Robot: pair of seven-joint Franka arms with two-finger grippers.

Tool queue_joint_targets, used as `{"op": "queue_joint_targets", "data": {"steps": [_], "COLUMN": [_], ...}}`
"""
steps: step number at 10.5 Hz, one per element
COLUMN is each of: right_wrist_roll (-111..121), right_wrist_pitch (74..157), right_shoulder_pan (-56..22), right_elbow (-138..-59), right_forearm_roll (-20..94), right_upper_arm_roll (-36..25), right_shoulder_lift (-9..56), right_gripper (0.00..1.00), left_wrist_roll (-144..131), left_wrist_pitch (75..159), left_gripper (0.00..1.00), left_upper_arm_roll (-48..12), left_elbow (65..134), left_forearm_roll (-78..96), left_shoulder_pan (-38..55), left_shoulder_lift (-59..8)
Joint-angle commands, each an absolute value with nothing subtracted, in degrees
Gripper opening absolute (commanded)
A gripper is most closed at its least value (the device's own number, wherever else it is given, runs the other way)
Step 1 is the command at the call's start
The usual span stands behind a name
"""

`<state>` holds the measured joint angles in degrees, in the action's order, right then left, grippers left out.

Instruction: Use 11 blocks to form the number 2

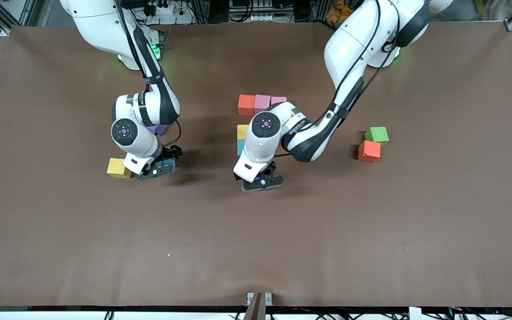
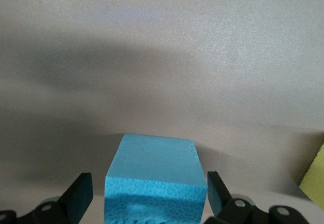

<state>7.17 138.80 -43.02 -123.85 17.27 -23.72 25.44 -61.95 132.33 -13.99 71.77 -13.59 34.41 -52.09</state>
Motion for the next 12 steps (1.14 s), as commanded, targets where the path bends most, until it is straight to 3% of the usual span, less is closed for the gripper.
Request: {"op": "queue_joint_targets", "data": {"steps": [1, 7, 12], "right_wrist_roll": [8.35, 8.35, 8.35], "right_wrist_pitch": [139.31, 139.04, 138.78], "right_shoulder_pan": [-43.07, -43.07, -43.07], "right_elbow": [-125.77, -125.77, -125.77], "right_forearm_roll": [18.54, 18.54, 18.54], "right_upper_arm_roll": [-23.55, -23.56, -23.64], "right_shoulder_lift": [23.2, 23.12, 23.12], "right_gripper": [1.0, 1.0, 1.0], "left_wrist_roll": [-67.55, -74.0, -76.29], "left_wrist_pitch": [131.66, 132.36, 137.81], "left_gripper": [0.31, 0.31, 0.31], "left_upper_arm_roll": [-12.92, -13.27, -14.76], "left_elbow": [74.35, 75.32, 79.19], "left_forearm_roll": [-19.92, -22.94, -26.89], "left_shoulder_pan": [36.03, 37.97, 38.23], "left_shoulder_lift": [-50.54, -50.71, -50.63]}}
